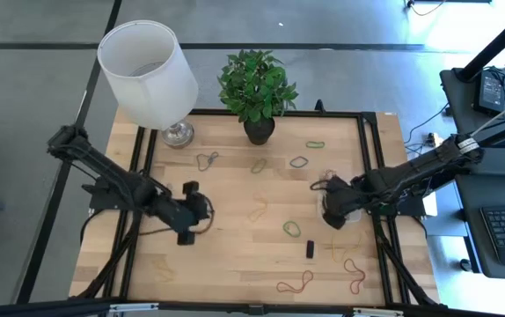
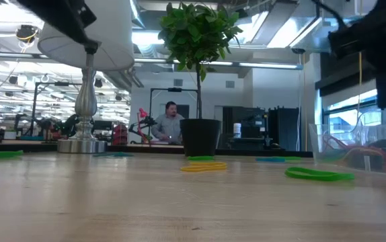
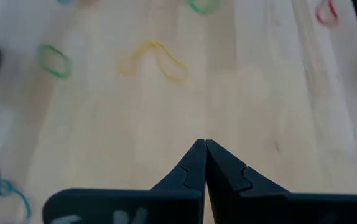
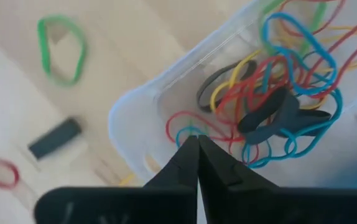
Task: Pick and place rubber bands into bin
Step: Put the yellow rubber band into the transparent bin
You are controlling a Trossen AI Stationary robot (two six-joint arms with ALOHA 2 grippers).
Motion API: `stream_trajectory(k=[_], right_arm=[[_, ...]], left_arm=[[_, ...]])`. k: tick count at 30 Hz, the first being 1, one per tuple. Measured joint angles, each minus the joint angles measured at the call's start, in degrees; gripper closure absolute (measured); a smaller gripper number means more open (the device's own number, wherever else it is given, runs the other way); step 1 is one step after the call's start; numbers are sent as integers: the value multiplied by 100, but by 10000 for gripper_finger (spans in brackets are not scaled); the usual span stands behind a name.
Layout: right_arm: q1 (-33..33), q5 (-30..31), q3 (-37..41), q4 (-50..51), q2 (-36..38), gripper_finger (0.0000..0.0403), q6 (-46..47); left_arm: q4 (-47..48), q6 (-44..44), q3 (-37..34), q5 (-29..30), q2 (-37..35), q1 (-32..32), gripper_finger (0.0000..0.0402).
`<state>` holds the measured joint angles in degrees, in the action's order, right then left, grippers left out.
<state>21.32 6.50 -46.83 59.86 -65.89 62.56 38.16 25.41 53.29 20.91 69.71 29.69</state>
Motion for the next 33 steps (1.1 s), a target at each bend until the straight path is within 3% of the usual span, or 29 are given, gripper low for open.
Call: stream_trajectory(k=[6, 10, 14, 24, 30, 33], right_arm=[[581, 10, 0, 36, 4, 386, -248], [875, 225, 0, 39, 4, 387, -326], [1074, 529, 0, 34, 4, 395, -492], [1315, 562, 0, 33, 7, 388, -732], [1502, 563, 0, 22, 7, 386, -723], [1579, 562, 0, 15, 7, 386, -642]], left_arm=[[1753, 850, 1214, -490, 1166, 447, 398], [2397, 1882, 1456, -958, 1613, 646, 394], [2481, 2826, 1458, -1286, 1835, 902, 365], [2479, 5093, 1461, -1458, 2324, 1897, 247], [2236, 6702, 1459, -2431, 2908, 2407, 233], [1827, 7207, 1458, -2586, 3170, 2578, 238]])
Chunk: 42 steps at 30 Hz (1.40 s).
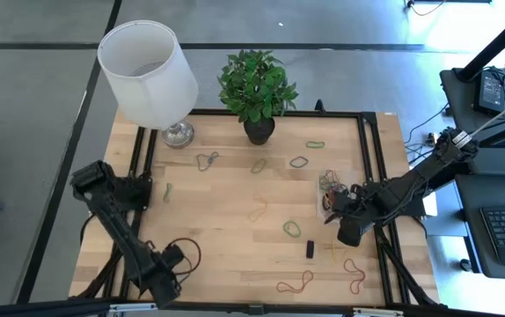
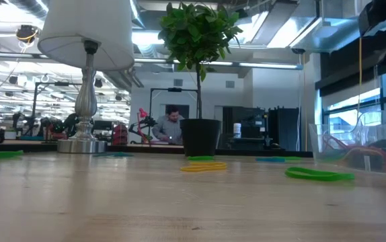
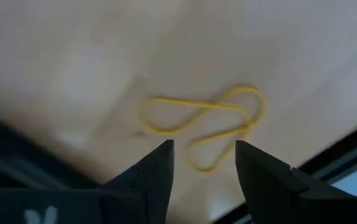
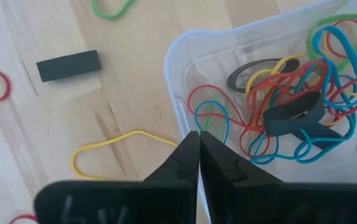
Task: Pick and place rubber bands into bin
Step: Put the yellow rubber band into the transparent bin
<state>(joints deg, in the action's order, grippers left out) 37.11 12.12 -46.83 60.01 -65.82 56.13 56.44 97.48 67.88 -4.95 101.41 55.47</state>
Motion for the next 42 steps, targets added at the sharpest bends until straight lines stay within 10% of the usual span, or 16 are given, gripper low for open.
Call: stream_trajectory(k=[16, 26, 36, 42], right_arm=[[142, 0, 0, -58, 0, 386, 212], [137, 144, 0, -359, -2, 386, 206], [135, 1185, 0, -1442, -2, 385, -3], [24, 2265, 1, -3271, -2, 365, -1588]], left_arm=[[-823, 19, 39, 1, 996, 71, 264], [-863, -90, 217, -175, 931, -300, 398], [-820, -1920, 710, 2250, -221, -1398, 399], [-1041, -3607, 739, 2480, -700, -2465, 399]])
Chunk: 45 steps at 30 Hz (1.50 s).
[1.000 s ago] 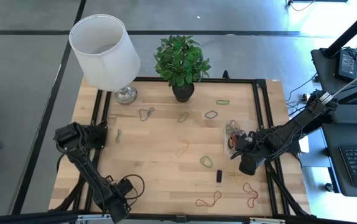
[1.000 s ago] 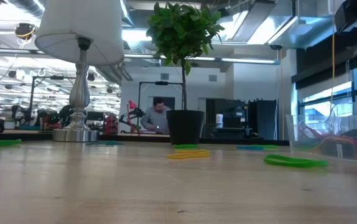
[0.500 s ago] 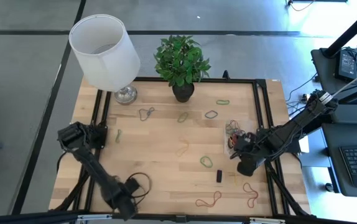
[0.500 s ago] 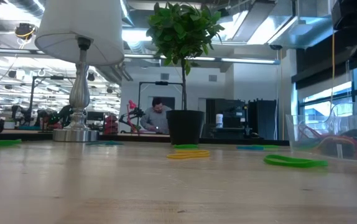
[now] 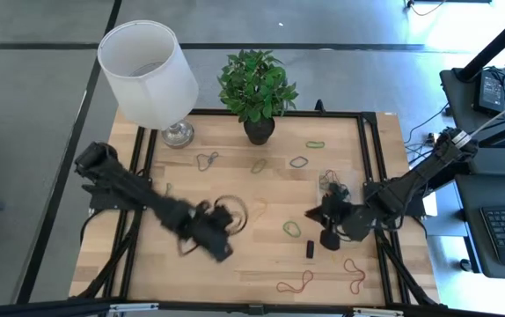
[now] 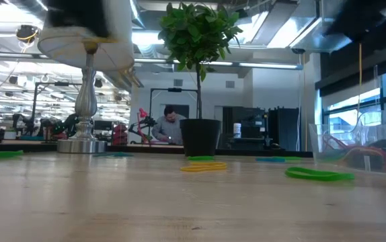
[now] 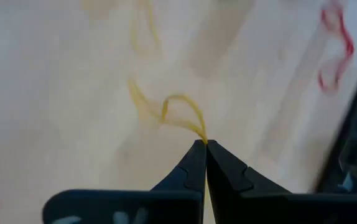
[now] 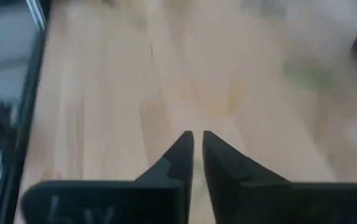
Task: Pick and place rubber bands into bin
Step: Put the yellow rubber band into the transparent bin
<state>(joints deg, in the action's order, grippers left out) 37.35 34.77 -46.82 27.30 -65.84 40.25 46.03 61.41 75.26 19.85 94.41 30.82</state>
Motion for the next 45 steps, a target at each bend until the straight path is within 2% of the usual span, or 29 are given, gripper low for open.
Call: stream_trajectory(k=[4, 8, 13, 18, 23, 30, 34, 38, 45], right_arm=[[-274, 416, -1, -1248, -33, 319, -1174], [-631, 424, 0, -2434, -256, 255, -2226], [-990, 420, -1, -3648, -754, 178, -3326], [-1362, 406, -1, -4827, -1385, 129, -3785], [-1697, 135, 1, -5621, -1935, 116, -3777], [-2023, 106, -8, -5953, -2372, 131, -3458], [-2176, 117, -184, -5950, -2484, 156, -3468], [-2287, 157, -378, -5926, -2514, 218, -3509], [-2353, 147, -416, -5644, -2512, 375, -2945]], left_arm=[[-411, -1336, 2, -292, -74, -816, 399], [-998, -2337, 0, -1039, -72, -1485, 399], [-1642, -3358, 0, -1670, -77, -2121, 399], [-1958, -4182, 2, -2325, -107, -2608, 399], [-2011, -4884, 141, -2852, -107, -3005, 399], [-1973, -6070, 739, -3386, -108, -3368, 398], [-1923, -6646, 890, -3514, -115, -3445, 398], [-1821, -6968, 890, -3516, -115, -3503, 398], [-1826, -7321, 890, -3500, -113, -3557, 399]])
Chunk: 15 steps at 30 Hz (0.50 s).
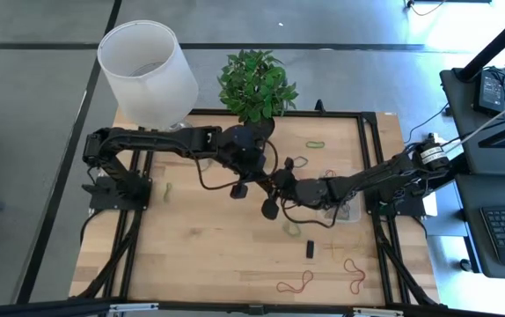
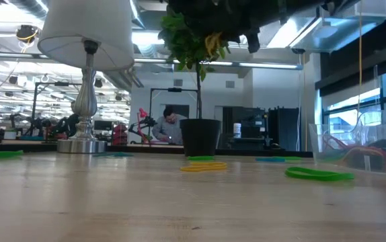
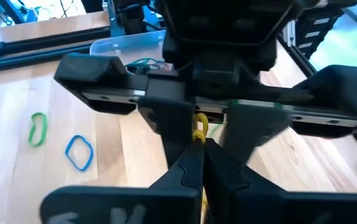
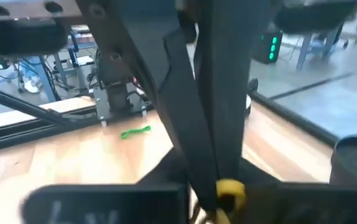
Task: Pick and place rubber bands into bin
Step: Put the yellow rubber band into the transparent bin
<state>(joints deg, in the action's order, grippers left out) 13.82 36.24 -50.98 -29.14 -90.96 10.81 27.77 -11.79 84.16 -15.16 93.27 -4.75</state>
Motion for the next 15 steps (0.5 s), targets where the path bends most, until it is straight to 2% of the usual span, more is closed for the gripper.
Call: stream_trajectory(k=[2, 7, 12, 15], right_arm=[[2, -13, 0, 137, 0, 386, 189], [-9, 80, 0, 186, 9, 371, 420], [4, 25, 2, 233, -2, 398, 418], [-4, 30, 2, 295, -2, 395, 420]], left_arm=[[7, -24, -4, -7, 0, -37, 399], [-41, 5, -4, -2, -3, -139, 398], [-84, 6, 0, 150, -26, -146, 396], [-60, -87, 2, 328, -26, -152, 386]])
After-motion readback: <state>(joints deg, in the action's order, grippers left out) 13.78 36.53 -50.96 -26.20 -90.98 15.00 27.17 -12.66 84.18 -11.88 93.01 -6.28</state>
